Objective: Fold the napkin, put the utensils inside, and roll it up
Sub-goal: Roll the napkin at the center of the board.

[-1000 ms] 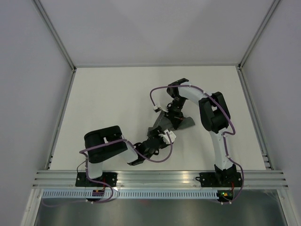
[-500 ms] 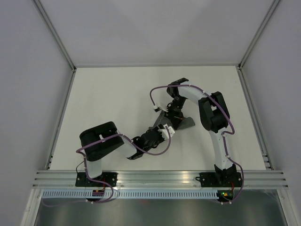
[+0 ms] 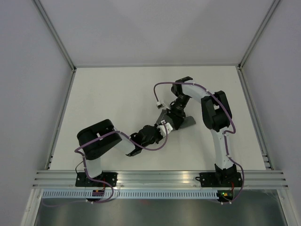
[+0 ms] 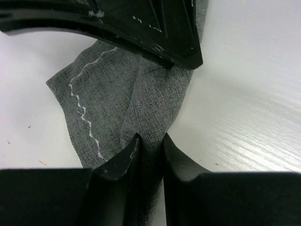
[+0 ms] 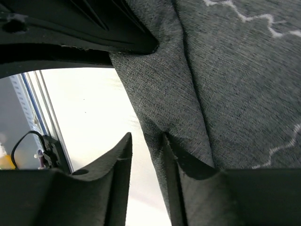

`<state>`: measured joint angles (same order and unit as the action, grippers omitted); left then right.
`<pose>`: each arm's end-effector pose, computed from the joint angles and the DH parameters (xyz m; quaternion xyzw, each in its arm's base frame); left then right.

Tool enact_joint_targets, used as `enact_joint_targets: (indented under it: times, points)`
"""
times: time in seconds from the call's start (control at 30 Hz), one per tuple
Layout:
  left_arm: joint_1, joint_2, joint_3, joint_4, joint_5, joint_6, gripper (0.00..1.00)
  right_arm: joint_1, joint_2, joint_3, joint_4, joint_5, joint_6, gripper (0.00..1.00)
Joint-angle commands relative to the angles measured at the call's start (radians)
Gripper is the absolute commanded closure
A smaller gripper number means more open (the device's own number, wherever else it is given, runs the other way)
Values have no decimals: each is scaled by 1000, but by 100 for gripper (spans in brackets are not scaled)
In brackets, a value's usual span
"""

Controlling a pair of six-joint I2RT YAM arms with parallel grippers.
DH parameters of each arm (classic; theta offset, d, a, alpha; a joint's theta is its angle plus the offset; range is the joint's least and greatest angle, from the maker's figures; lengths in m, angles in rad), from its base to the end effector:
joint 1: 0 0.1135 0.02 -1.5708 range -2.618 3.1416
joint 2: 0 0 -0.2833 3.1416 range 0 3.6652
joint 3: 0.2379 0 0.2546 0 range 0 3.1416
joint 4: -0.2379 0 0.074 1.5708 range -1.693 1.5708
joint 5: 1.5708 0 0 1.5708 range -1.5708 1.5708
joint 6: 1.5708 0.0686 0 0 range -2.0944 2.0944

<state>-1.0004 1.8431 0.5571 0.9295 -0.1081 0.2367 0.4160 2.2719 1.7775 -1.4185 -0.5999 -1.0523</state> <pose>0.1988 -0.2961 0.1161 0.4504 0.6860 -0.1711 0.5452 0.3550 0.1992 0.1423 0.5934 -0.7326 -0.3274 0.0634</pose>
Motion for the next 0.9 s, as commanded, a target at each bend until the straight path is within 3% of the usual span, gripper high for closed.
enact_joint_targets:
  times: [0.0, 0.13, 0.27, 0.43, 0.6, 0.87]
  points:
    - [0, 41, -45, -87, 200, -108, 98, -43, -66, 20, 98, -38, -34, 59]
    - [45, 59, -52, -83, 296, -183, 98, -78, -164, -9, 156, -75, -15, 56]
    - [120, 44, -97, -28, 407, -287, 98, -114, -358, -199, 384, -57, 58, 55]
    - [164, 42, -88, -63, 521, -350, 98, -123, -567, -438, 614, -43, 22, 51]
    - [166, 59, 13, -247, 561, -349, 98, -109, -771, -699, 794, -15, 0, 49]
    - [174, 152, 298, -746, 597, -321, 98, 49, -926, -998, 1032, 192, 24, 48]
